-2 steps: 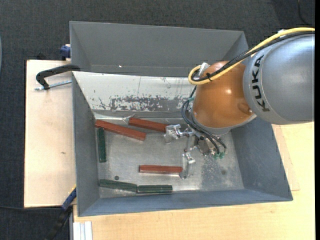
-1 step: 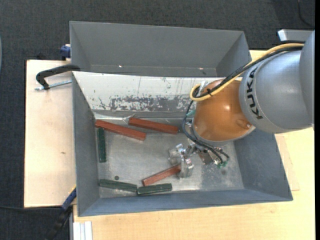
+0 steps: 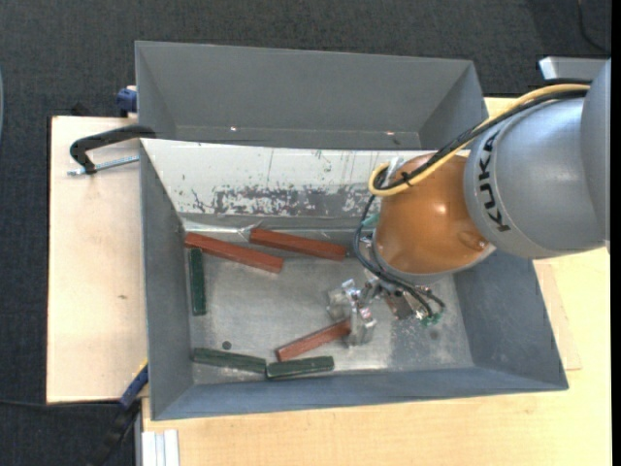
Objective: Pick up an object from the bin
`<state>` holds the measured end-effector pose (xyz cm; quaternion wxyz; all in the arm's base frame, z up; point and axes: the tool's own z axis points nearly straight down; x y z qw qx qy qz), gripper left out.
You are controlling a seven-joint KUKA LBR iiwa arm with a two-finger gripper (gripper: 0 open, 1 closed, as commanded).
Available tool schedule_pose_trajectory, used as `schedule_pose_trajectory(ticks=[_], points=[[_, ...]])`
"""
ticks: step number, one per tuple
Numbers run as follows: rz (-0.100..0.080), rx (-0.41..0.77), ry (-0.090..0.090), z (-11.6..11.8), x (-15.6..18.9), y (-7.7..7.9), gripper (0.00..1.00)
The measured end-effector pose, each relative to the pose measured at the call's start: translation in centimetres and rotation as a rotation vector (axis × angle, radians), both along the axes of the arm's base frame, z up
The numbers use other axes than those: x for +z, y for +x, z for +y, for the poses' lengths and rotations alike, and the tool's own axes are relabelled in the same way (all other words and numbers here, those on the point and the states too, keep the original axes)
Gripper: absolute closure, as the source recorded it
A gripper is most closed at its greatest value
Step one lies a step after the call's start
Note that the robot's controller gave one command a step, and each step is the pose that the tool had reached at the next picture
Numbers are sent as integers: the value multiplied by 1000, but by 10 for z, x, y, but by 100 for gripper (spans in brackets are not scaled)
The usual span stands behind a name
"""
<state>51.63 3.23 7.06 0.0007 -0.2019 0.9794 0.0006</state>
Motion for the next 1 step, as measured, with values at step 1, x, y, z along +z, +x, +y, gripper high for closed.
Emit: schedule_pose_trajectory(ticks=[1], points=[[-3, -15, 0, -11, 135, 1, 100]])
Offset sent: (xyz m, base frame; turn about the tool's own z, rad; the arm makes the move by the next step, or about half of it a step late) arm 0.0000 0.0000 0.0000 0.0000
